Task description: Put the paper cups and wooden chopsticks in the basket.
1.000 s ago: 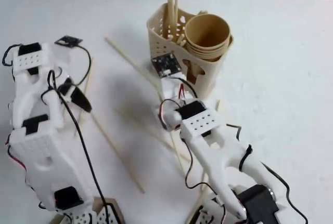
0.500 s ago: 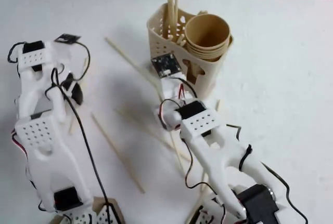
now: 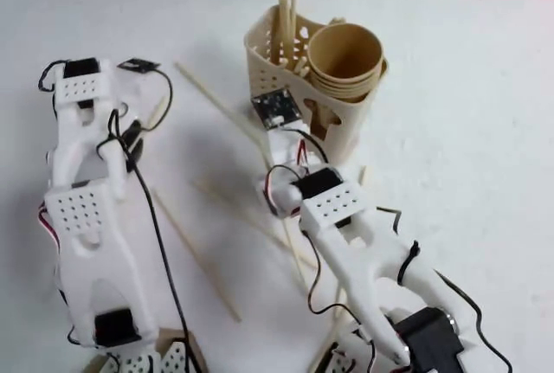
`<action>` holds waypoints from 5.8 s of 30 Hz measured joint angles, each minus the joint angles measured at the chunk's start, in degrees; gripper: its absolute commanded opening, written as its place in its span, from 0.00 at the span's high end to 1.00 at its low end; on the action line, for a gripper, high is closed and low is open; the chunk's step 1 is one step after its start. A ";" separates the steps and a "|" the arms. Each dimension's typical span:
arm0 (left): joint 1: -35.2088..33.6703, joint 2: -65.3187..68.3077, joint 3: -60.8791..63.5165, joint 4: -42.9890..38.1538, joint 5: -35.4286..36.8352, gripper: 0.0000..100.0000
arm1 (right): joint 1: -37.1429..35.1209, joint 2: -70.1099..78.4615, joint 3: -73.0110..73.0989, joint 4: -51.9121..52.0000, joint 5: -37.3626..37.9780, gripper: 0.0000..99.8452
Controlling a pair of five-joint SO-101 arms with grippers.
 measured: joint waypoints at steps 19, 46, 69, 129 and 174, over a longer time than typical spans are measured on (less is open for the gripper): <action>3.69 -33.49 8.88 2.55 0.18 0.98 | 0.00 -2.37 0.00 0.44 0.00 0.98; 24.79 -56.35 -8.97 -17.85 25.23 0.98 | -0.70 -5.71 10.99 -12.04 0.00 0.98; 39.82 -46.15 -8.97 -44.48 28.48 0.98 | -0.70 -5.71 11.43 -13.63 0.00 0.98; 11.25 -61.54 -6.95 2.64 27.34 0.71 | -0.62 -5.71 11.43 -13.63 0.00 0.98; -7.21 -128.53 111.30 -46.33 27.16 0.71 | 3.34 -23.91 -10.20 -36.31 -2.64 0.98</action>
